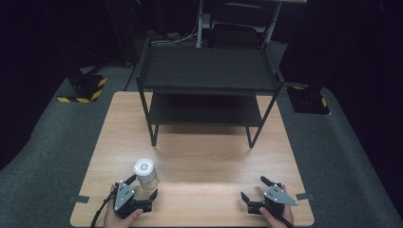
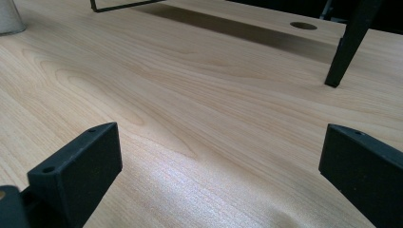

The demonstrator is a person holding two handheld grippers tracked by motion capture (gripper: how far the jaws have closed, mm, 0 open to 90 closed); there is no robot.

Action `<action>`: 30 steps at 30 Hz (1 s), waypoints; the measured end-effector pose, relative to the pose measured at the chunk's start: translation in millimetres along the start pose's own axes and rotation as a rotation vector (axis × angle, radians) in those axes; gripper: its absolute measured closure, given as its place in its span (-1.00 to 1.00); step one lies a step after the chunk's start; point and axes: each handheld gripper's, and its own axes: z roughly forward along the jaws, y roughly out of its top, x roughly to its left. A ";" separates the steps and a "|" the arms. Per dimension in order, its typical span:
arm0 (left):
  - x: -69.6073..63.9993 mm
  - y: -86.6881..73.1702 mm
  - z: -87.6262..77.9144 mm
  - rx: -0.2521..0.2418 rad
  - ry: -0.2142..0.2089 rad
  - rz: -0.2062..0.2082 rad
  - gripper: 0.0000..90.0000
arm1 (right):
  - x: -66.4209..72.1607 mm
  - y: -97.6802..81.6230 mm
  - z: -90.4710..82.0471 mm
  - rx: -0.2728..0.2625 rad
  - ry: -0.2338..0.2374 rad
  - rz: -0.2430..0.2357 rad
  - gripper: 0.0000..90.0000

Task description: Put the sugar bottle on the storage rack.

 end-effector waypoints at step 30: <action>-0.6 -2.5 -1.5 -0.013 -0.001 0.003 -0.99 | -0.3 -0.8 -0.1 -0.005 0.006 -0.013 -1.00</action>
